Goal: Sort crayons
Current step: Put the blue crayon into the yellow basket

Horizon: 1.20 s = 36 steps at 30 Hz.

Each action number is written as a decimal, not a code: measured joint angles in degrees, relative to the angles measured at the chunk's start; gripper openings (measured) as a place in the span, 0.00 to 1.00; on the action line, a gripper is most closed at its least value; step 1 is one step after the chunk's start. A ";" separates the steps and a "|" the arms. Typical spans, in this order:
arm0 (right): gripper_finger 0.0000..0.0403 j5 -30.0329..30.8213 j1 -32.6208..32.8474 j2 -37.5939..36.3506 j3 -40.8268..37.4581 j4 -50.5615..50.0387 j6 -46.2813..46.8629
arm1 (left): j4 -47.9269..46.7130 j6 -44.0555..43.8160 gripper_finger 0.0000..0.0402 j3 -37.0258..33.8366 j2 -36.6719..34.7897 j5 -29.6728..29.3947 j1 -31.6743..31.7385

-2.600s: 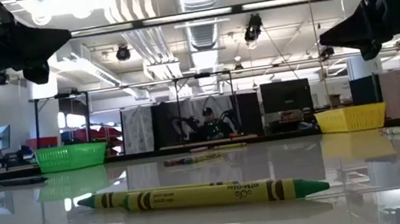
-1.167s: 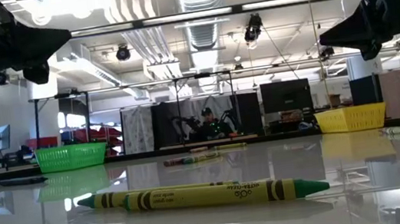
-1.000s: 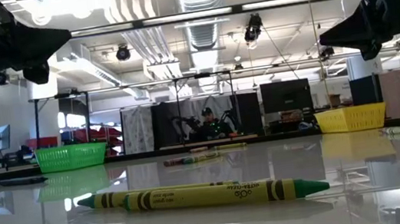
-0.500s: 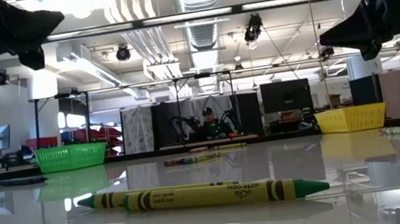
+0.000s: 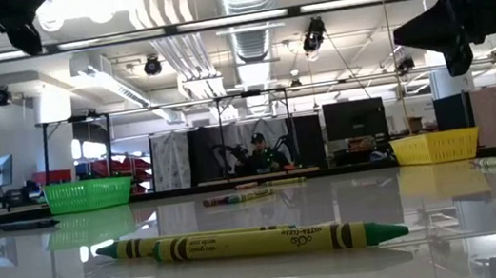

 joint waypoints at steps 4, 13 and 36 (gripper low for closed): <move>0.13 -0.05 0.00 0.80 0.00 -0.57 6.49 | -0.15 0.10 0.00 2.97 0.01 0.00 -0.01; 0.13 -1.29 0.02 14.57 7.78 -7.30 15.30 | -0.83 -0.77 0.00 10.43 0.01 0.00 0.01; 0.13 2.53 0.02 49.03 35.98 -32.28 6.76 | -14.89 -6.10 0.00 5.65 14.81 4.52 -0.01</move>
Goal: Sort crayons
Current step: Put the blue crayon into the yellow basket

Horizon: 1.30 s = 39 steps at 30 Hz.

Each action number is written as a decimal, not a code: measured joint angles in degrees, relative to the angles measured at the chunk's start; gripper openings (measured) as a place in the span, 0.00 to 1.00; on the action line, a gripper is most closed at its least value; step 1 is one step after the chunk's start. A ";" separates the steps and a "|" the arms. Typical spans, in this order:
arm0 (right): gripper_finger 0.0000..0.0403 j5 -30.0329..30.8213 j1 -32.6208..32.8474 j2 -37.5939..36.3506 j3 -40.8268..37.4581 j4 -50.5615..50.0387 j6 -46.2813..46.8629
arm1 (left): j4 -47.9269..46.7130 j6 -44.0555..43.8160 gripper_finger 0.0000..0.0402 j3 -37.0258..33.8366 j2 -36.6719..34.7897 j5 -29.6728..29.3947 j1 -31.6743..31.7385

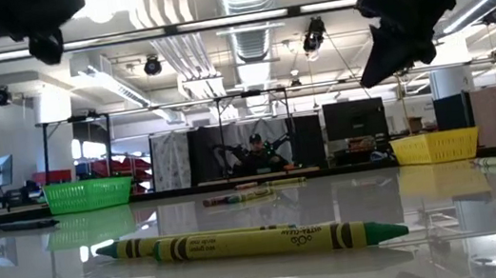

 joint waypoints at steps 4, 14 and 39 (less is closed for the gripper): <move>0.13 -0.01 0.00 3.78 1.36 -2.46 1.69 | 8.10 -0.55 0.00 -2.94 5.04 -0.07 0.00; 0.13 0.45 -0.05 8.14 3.49 -14.99 9.12 | 20.24 -0.29 0.09 -3.88 21.71 -14.64 1.83; 0.13 -2.47 -6.97 8.22 2.93 -30.91 24.05 | 36.71 1.36 0.35 13.95 69.57 -14.58 8.64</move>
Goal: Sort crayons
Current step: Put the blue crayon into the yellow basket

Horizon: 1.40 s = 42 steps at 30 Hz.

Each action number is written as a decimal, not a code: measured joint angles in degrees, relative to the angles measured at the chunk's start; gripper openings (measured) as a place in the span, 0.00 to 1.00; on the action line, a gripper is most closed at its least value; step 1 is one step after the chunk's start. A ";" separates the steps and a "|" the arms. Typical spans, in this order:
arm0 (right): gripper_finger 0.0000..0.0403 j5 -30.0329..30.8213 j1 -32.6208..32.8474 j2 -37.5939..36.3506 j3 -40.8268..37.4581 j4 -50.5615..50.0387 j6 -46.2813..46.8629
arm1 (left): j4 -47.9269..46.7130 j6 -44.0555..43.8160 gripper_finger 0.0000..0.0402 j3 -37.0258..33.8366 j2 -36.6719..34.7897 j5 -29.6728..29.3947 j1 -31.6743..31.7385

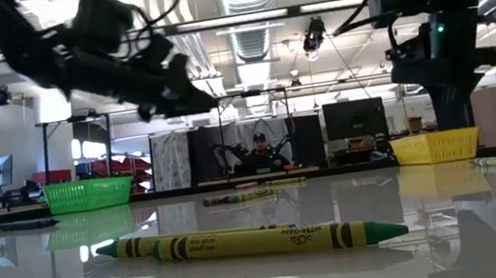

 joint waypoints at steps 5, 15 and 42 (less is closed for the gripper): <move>0.13 0.87 0.07 0.00 -0.14 0.84 0.66 | -4.29 5.38 0.35 7.79 6.65 0.09 0.05; 0.13 10.04 5.87 -0.16 -2.78 0.96 6.49 | -13.03 0.65 0.35 11.78 7.01 7.72 -1.06; 0.13 -4.47 11.39 -1.66 -2.50 -5.53 13.35 | -6.01 -12.34 0.35 -8.24 -7.55 6.67 -4.76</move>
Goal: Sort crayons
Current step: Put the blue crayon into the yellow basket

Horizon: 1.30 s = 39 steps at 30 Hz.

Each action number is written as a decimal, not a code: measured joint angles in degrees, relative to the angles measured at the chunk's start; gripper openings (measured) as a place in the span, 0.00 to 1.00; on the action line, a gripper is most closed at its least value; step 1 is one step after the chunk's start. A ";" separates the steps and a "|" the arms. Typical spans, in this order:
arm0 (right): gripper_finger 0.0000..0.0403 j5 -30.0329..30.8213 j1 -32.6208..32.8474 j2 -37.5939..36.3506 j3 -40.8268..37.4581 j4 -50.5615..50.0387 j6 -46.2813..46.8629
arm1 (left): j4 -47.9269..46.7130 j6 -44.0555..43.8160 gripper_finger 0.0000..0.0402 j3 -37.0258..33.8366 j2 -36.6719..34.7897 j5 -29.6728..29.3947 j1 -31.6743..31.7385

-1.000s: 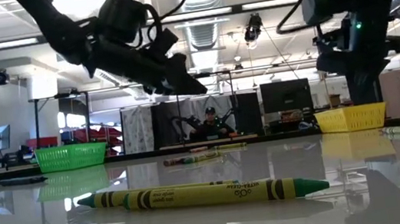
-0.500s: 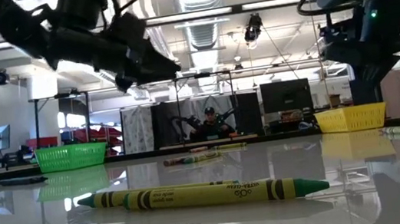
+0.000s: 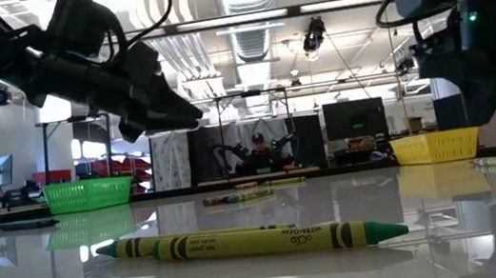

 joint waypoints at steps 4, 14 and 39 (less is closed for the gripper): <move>0.16 -3.39 0.06 0.27 0.00 -2.36 0.92 | 0.42 0.57 0.35 0.08 1.20 0.04 -0.06; 0.35 -6.62 0.05 2.08 -0.63 -3.79 1.22 | 0.46 5.81 0.35 2.71 3.46 1.78 -1.41; 0.23 -12.43 0.06 8.25 -4.68 1.74 1.50 | 0.36 5.98 0.35 3.52 5.90 3.52 -1.74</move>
